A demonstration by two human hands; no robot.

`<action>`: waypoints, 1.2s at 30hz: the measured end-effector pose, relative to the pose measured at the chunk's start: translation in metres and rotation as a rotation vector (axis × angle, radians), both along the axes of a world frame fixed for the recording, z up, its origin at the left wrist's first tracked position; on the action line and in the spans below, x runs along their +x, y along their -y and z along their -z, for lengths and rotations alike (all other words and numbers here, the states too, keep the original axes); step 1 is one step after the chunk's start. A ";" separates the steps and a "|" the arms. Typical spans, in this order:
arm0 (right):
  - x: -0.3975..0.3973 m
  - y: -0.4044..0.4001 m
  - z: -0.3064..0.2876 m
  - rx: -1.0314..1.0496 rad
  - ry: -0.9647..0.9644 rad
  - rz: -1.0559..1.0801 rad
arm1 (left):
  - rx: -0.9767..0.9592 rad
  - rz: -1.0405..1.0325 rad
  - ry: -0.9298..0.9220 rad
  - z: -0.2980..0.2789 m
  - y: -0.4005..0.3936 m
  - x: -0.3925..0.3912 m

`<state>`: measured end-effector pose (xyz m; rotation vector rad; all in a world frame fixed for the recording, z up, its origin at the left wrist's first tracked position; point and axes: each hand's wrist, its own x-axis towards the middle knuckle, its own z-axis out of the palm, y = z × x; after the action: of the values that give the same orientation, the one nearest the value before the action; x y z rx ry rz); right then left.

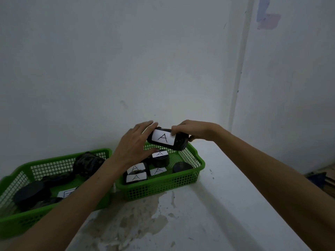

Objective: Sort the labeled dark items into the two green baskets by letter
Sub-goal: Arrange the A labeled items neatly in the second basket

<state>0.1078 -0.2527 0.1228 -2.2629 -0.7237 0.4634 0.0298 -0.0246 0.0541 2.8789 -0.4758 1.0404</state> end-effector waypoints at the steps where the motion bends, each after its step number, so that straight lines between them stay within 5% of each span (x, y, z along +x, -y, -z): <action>1: -0.003 -0.001 -0.001 0.011 -0.016 -0.016 | 0.007 0.008 0.013 -0.003 -0.002 -0.003; 6: -0.013 -0.010 -0.001 0.040 0.092 -0.039 | 0.035 0.000 0.044 -0.015 -0.010 -0.014; 11: -0.026 -0.011 0.003 0.088 0.563 -0.051 | -0.036 -0.055 0.078 -0.019 -0.017 -0.018; 14: -0.028 -0.011 0.009 -0.055 0.885 -0.105 | -0.061 -0.052 0.088 -0.020 -0.016 -0.019; 17: -0.027 -0.011 0.012 -0.072 1.001 -0.081 | -0.064 -0.046 0.090 -0.020 -0.012 -0.018; 22: -0.023 -0.009 0.017 -0.035 0.977 -0.069 | -0.095 -0.034 0.091 -0.017 -0.010 -0.013; 28: 0.004 -0.007 0.046 -0.199 0.792 0.263 | -0.166 -0.102 -0.050 0.010 -0.006 0.004; 36: 0.051 -0.027 0.116 -0.312 0.636 0.408 | -0.109 -0.017 -0.240 0.064 -0.008 0.035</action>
<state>0.1584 -0.2256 0.0065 -2.7943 -0.4770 -0.3862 0.0651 -0.0162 -0.0094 2.8619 -0.3676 0.6850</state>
